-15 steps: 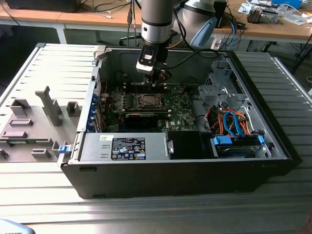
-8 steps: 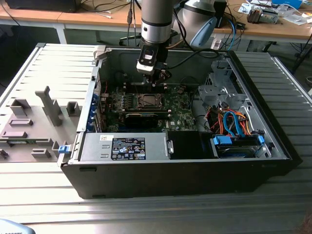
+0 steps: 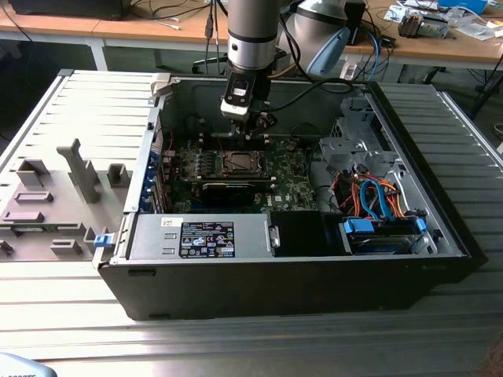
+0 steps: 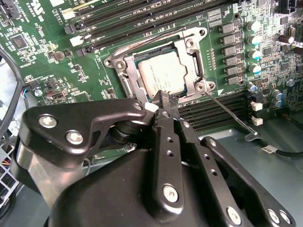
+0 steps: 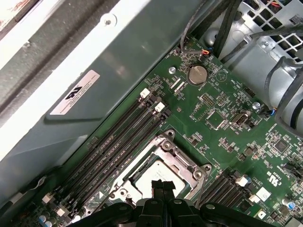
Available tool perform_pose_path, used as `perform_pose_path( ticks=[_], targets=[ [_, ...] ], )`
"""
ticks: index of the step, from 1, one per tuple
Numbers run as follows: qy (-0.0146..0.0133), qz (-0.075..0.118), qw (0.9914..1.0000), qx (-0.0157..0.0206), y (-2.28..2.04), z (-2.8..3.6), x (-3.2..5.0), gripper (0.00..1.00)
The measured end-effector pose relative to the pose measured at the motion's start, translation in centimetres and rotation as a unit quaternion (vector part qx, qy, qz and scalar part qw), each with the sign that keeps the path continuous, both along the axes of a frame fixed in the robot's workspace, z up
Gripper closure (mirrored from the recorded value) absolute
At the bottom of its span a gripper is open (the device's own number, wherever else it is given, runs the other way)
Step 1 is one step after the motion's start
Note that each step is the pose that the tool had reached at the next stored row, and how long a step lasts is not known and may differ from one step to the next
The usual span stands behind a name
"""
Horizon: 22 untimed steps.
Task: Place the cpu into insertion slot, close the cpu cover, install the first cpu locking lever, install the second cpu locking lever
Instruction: 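Install the first cpu locking lever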
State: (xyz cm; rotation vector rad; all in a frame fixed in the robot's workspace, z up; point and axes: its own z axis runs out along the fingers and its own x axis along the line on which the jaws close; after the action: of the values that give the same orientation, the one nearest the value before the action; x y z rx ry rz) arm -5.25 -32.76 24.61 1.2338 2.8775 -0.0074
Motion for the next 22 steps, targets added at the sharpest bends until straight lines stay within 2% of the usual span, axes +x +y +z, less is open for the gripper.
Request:
perform_pose_path(
  ticks=[22],
  targets=[
    [0.0, 0.015, 0.99988, 0.0, 0.0, -0.02, 0.0, 0.89]
  ],
)
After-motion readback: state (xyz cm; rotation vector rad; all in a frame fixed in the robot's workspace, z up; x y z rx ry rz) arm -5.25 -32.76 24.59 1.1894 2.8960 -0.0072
